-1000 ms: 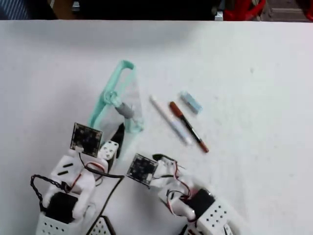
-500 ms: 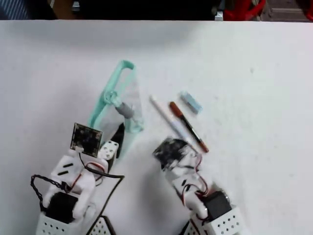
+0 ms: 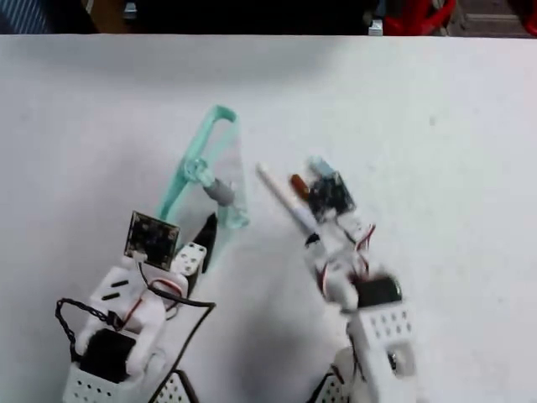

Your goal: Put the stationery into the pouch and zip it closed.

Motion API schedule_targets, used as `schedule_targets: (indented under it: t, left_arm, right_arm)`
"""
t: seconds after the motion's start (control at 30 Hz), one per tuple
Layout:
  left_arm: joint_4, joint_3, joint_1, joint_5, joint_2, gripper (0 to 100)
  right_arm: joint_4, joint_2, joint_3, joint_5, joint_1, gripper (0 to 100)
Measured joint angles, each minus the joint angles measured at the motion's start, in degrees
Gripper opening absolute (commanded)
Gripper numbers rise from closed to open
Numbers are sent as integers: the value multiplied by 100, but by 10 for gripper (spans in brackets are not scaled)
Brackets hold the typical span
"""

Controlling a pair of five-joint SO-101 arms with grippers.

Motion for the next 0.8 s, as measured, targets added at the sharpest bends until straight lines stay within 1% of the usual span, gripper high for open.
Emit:
schedule_targets:
  t: [0.2, 0.37, 0.57, 0.77, 0.8]
  left_arm:
    - [0, 0, 0, 0, 0, 146]
    - [0, 0, 0, 0, 0, 146]
    - [0, 0, 0, 0, 0, 146]
    - [0, 0, 0, 0, 0, 146]
    - [0, 0, 0, 0, 0, 147]
  right_arm:
    - [-167, 2664, -1187, -18, 422, 163]
    - [149, 3877, -1969, -18, 536, 163]
    - [211, 4088, -2154, -26, 545, 163]
    - [211, 3763, -2154, -536, 536, 157]
    - [211, 3719, -2154, -536, 536, 142]
